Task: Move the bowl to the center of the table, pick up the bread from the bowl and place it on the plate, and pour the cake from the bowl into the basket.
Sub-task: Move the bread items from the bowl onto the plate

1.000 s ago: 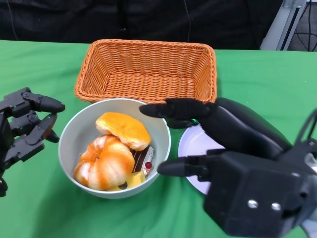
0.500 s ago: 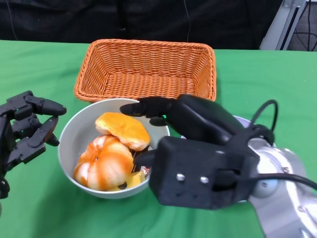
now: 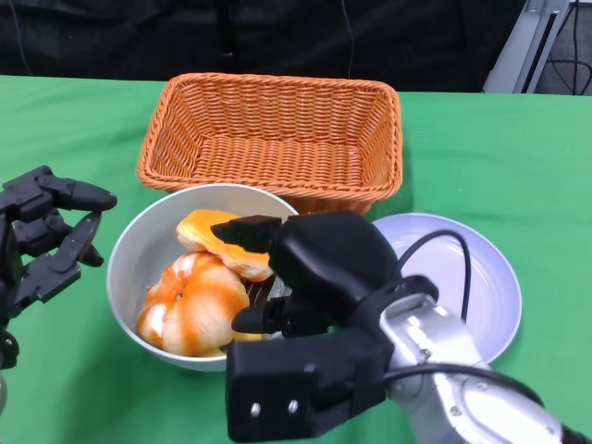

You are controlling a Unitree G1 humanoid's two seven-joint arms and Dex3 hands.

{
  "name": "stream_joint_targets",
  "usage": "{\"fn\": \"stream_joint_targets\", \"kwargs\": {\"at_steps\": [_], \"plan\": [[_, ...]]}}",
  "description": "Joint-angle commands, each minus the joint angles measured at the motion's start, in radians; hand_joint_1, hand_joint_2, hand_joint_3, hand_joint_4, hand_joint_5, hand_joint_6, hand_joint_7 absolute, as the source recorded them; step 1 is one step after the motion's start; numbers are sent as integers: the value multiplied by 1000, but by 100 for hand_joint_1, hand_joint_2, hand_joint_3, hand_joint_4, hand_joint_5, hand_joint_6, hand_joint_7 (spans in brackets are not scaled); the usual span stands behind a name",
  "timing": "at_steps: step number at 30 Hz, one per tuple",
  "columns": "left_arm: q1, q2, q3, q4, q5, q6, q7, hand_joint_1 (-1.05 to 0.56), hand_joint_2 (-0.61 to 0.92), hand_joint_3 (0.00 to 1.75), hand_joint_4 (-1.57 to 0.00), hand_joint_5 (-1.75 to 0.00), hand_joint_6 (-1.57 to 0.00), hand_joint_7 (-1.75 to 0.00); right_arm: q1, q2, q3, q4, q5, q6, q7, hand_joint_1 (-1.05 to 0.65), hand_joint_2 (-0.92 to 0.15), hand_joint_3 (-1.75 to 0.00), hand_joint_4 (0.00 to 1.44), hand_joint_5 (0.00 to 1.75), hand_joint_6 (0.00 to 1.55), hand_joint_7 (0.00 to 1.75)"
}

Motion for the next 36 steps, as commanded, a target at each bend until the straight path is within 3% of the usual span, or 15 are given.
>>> {"fn": "stream_joint_targets", "kwargs": {"at_steps": [1, 13, 25, 36], "plan": [[-7, 5, 4, 6, 3, -18, 16, -21, 84, 48, -83, -150, -85, -108, 8, 29, -4, 31, -55, -45, -39, -88, -92, -22, 54, 12, 50, 1], [-4, 8, -2, 5, -1, -23, 7, -22, 87, 43, -80, -151, -83, -108, 6, 82, -18, 123, -207, -98, -72, -81, -92, -14, 55, 10, 50, 0], [-15, 13, 3, 36, -8, -43, 3, -23, 87, 40, -81, -150, -83, -110, -40, 111, -62, 198, -270, -91, -15, -82, -92, -16, 53, 8, 45, 0], [-16, 15, 3, 50, -2, -59, 7, -24, 87, 41, -80, -152, -81, -112, -81, 125, -67, 306, -312, -127, -96, -82, -92, -12, 57, 9, 46, 1]]}}
